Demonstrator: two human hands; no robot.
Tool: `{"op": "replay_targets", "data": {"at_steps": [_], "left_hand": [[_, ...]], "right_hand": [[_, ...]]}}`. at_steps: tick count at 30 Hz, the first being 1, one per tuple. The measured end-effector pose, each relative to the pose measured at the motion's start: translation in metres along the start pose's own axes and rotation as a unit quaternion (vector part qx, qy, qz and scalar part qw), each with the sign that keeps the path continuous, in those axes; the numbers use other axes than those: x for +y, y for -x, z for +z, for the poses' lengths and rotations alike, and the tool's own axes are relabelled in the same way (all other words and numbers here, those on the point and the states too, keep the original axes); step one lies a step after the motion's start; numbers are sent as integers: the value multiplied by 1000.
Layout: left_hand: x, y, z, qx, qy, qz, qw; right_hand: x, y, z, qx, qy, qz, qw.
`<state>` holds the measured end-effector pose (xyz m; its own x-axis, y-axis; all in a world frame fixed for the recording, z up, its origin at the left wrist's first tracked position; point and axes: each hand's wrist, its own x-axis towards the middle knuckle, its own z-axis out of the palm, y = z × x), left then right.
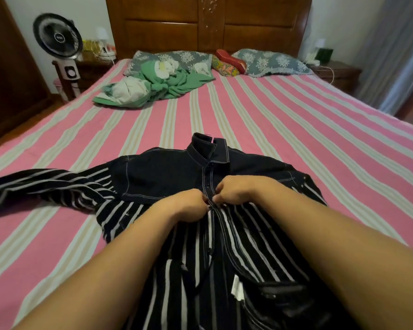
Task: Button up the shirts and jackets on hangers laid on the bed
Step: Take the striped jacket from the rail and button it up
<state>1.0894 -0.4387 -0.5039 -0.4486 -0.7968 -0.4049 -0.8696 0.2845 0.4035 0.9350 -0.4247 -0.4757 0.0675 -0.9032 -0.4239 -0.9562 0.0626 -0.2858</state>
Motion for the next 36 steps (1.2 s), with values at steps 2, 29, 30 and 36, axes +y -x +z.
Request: {"op": "replay_targets", "data": {"at_steps": [2, 29, 30, 36], "left_hand": [[2, 31, 5, 8, 4, 36, 999], [3, 19, 50, 239, 217, 3, 946], [2, 19, 48, 211, 303, -17, 929], [-4, 17, 44, 109, 587, -63, 800]], "right_hand": [[-6, 25, 8, 35, 33, -11, 999], [-1, 27, 70, 154, -493, 73, 853], [-1, 27, 71, 150, -502, 69, 849], [0, 24, 76, 182, -497, 71, 845]]}}
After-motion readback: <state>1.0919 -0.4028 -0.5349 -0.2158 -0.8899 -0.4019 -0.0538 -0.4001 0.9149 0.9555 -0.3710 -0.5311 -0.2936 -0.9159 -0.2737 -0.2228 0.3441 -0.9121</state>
